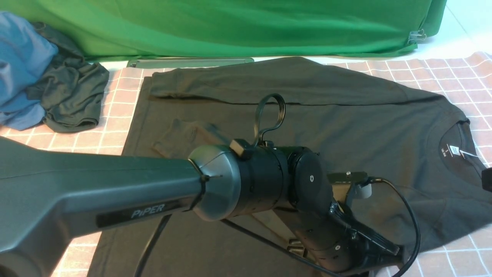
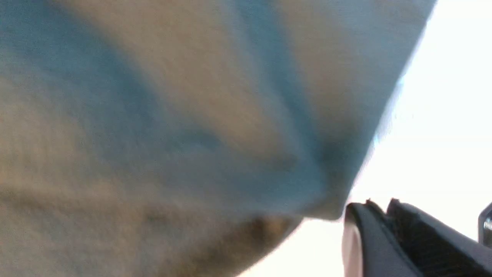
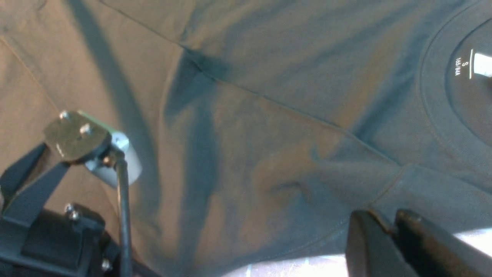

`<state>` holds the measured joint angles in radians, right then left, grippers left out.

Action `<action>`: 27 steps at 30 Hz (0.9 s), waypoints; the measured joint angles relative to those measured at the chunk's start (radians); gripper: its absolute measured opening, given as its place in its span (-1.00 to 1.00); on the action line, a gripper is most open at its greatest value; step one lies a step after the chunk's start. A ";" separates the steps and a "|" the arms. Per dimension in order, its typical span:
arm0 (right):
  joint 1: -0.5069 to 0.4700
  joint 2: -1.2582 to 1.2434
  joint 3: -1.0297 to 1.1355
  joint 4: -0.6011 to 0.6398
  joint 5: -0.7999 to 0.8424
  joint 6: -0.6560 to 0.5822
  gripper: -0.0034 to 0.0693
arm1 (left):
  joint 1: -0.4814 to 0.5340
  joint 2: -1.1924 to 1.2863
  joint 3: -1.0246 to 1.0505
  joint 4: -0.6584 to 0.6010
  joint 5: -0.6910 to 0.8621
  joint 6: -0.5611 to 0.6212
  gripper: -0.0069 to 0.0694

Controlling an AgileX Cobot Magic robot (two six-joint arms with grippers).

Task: Fold a long-sleeved shirt over a pink coffee tablecloth.
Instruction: 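Grab the top left corner of the dark shirt with the left gripper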

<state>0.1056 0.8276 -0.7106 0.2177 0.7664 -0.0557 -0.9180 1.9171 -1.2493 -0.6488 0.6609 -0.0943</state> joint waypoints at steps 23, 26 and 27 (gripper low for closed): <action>0.000 0.000 0.000 0.000 0.001 0.000 -0.51 | 0.686 -0.067 -0.352 0.638 0.230 -0.376 -0.78; 0.000 0.000 0.000 0.000 0.002 0.000 -0.51 | 0.807 0.021 -0.416 0.617 0.183 -0.373 -0.77; 0.000 0.000 0.000 0.000 0.002 0.000 -0.51 | 0.829 0.045 -0.439 0.614 0.173 -0.371 -0.74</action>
<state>0.1056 0.8276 -0.7106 0.2177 0.7683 -0.0557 -0.0889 1.9620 -1.6879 -0.0344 0.8341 -0.4648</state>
